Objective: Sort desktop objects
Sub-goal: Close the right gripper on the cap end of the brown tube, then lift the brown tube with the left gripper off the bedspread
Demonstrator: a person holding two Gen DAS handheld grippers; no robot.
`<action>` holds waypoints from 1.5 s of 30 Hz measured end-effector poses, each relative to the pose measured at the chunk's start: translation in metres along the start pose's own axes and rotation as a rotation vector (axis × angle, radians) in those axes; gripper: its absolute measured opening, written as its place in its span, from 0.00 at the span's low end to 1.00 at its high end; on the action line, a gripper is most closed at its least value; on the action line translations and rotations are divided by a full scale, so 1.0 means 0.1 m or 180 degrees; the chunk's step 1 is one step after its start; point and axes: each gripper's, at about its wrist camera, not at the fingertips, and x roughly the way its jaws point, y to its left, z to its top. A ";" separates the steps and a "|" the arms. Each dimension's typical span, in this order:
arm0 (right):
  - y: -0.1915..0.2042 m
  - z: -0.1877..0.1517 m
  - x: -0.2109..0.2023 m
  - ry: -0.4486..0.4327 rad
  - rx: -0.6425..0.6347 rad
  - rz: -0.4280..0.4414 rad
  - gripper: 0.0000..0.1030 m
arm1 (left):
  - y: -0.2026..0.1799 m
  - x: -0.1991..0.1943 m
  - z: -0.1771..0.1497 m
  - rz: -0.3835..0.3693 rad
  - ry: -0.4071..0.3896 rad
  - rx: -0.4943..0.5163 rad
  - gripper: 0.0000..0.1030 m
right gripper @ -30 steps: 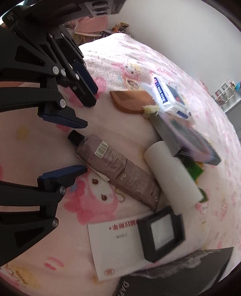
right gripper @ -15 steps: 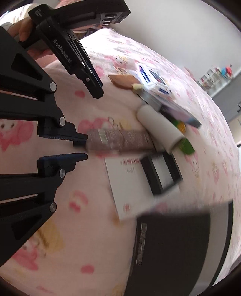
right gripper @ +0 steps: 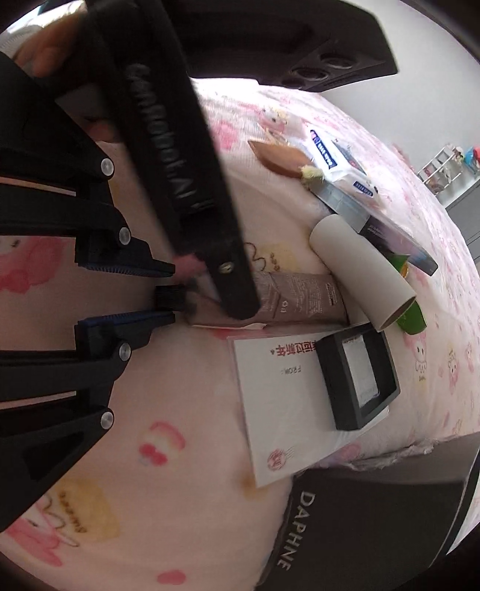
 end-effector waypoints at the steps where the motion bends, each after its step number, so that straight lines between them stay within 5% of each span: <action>1: 0.01 0.01 0.00 -0.0021 -0.0010 -0.0006 0.15 | -0.03 0.00 -0.02 0.0024 -0.0004 0.0031 0.37; 7: -0.11 -0.06 -0.22 -0.0086 0.0045 0.0189 0.11 | -0.12 -0.05 -0.15 -0.0115 0.0011 -0.0014 0.36; 20: -0.44 -0.19 -0.59 -0.0182 0.0133 0.0005 0.09 | -0.29 -0.12 -0.46 -0.0219 0.0098 -0.0242 0.36; 25: -0.36 -0.26 -0.51 -0.0098 0.0006 0.0012 0.13 | -0.39 -0.14 -0.49 -0.0066 0.0083 -0.0164 0.34; 26: -0.34 -0.27 -0.49 -0.0081 -0.0019 0.0013 0.21 | -0.42 -0.15 -0.50 -0.0047 0.0074 -0.0138 0.34; 33: -0.29 -0.34 -0.40 -0.0008 -0.0126 -0.0035 0.26 | -0.48 -0.14 -0.51 -0.0131 0.0115 -0.0079 0.34; 45: -0.69 -0.21 -0.70 -0.0306 0.0278 -0.0292 0.24 | -0.24 -0.12 -0.24 -0.0119 0.0011 -0.0255 0.34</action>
